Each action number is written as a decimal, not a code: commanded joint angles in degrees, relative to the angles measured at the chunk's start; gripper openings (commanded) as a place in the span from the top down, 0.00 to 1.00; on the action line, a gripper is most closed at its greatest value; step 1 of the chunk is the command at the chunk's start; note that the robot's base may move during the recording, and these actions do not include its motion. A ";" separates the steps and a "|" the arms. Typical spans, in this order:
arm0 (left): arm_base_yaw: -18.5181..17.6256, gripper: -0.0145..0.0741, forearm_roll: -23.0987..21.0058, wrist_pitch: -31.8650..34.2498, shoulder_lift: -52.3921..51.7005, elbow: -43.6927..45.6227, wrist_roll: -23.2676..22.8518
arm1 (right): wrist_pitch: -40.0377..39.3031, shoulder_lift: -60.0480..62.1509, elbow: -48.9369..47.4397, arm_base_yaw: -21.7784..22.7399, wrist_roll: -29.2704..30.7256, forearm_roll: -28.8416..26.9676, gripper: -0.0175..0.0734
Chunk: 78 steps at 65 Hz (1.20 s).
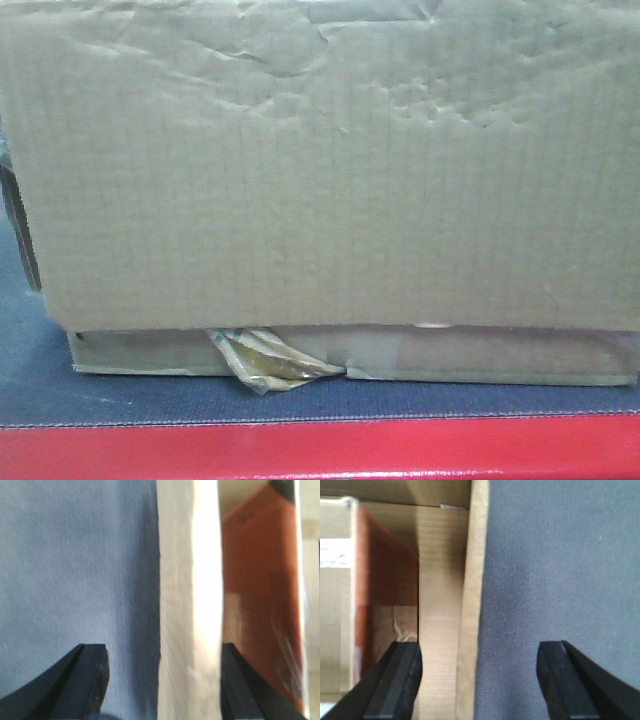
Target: Stack two boxes on right shelf middle
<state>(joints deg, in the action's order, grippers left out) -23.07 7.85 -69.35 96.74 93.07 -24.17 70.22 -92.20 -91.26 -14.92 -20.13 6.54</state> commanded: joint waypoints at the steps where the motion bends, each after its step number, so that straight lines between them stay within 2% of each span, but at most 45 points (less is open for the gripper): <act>1: 0.06 0.46 0.44 1.24 -0.81 0.34 1.62 | -0.26 -0.29 0.09 -0.04 -1.00 0.71 0.40; 31: 0.06 0.46 0.76 -0.62 2.48 3.23 2.81 | -0.26 -0.63 2.06 -0.04 -1.24 -2.75 0.40; 51: 0.06 0.46 0.96 -0.62 2.48 3.23 2.81 | -0.26 -0.87 2.16 -0.14 -1.24 -2.88 0.41; 68: 0.06 0.49 0.94 -0.34 3.22 3.23 2.33 | -0.26 -1.85 2.27 -0.14 -1.24 -2.16 0.60; 72: 0.06 0.58 0.94 -0.62 3.71 3.23 1.93 | -0.26 -1.96 2.27 -0.14 -1.24 -2.16 0.66; 75: 0.06 0.65 0.94 -0.62 4.15 3.23 1.66 | -0.26 -1.96 2.27 -0.14 -0.81 -1.88 0.75; 78: 0.06 0.77 0.94 -0.62 4.52 3.23 1.66 | -0.26 -1.96 2.27 -0.14 -0.81 -1.31 0.83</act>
<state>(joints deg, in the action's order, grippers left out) -23.07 8.54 -70.03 100.47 96.02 -21.98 70.28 -94.16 -89.15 -14.96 -21.42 3.64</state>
